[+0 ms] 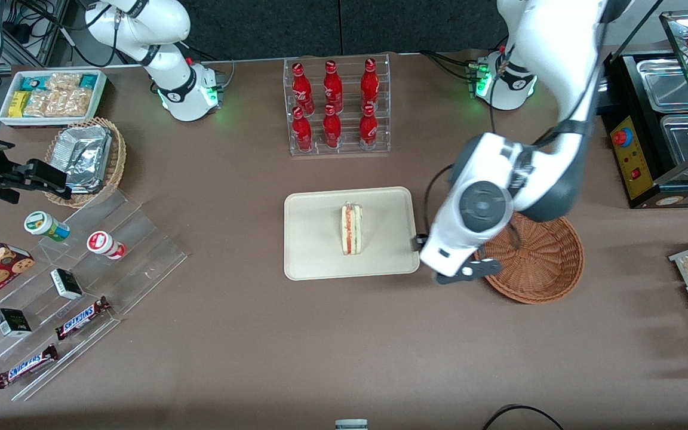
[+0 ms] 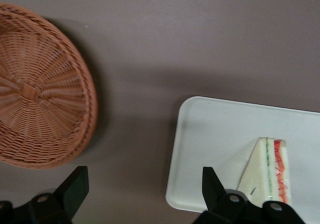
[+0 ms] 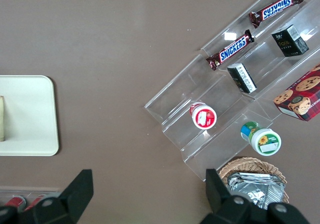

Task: Place sandwich from basket to tray

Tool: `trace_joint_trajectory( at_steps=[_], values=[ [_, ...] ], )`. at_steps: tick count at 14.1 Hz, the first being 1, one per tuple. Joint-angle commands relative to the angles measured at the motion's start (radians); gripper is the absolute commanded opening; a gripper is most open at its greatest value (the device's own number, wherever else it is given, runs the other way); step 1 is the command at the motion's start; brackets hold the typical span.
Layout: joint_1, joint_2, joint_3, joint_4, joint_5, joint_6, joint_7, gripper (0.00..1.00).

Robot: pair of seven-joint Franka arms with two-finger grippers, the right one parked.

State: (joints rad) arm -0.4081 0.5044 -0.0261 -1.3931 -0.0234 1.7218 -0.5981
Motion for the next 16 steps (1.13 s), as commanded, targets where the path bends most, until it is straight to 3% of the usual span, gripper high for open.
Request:
trace_joint_trajectory(
  at_steps=[1, 3, 7, 12, 16],
  values=[
    [0.116, -0.079, -0.081, -0.060, -0.010, -0.057, 0.076, 1.00],
    [0.218, -0.121, -0.126, -0.067, -0.012, -0.122, 0.258, 1.00],
    [0.319, -0.240, -0.126, -0.107, -0.006, -0.205, 0.481, 1.00],
    [0.376, -0.467, -0.117, -0.237, 0.007, -0.257, 0.529, 1.00],
    [0.373, -0.550, -0.061, -0.231, 0.010, -0.344, 0.563, 1.00]
  ],
)
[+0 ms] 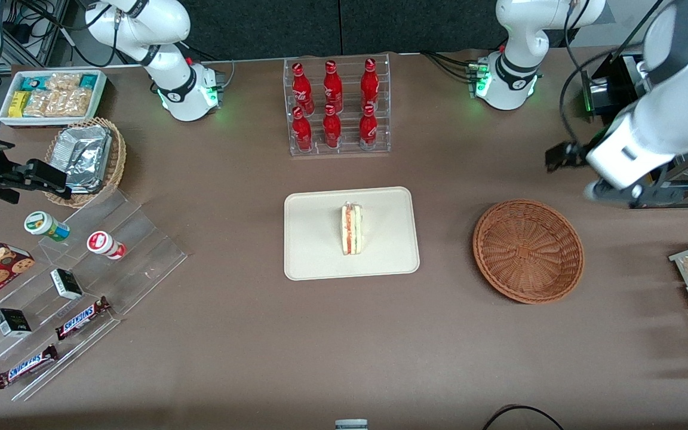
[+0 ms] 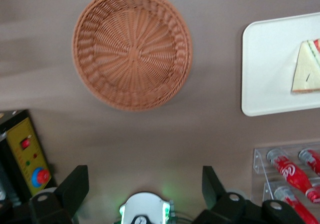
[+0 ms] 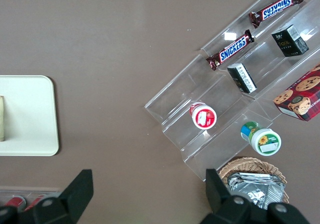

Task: Place sandwich from basket to tray

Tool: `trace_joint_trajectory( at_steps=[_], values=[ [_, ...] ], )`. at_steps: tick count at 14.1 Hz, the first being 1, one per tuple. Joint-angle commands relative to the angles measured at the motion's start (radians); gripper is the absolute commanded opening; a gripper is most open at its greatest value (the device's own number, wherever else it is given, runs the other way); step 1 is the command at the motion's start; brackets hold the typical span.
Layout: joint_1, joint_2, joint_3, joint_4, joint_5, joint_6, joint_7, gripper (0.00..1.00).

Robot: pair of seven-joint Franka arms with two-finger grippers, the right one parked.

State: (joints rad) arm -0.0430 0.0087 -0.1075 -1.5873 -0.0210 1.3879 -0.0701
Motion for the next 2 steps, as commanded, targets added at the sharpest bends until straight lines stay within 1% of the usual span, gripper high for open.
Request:
trace_joint_trajectory(
  at_steps=[1, 2],
  values=[
    [0.008, -0.061, 0.035, -0.036, 0.007, -0.010, 0.039, 1.00],
    [0.008, -0.064, 0.045, -0.034, 0.010, -0.010, 0.039, 1.00]
  ],
)
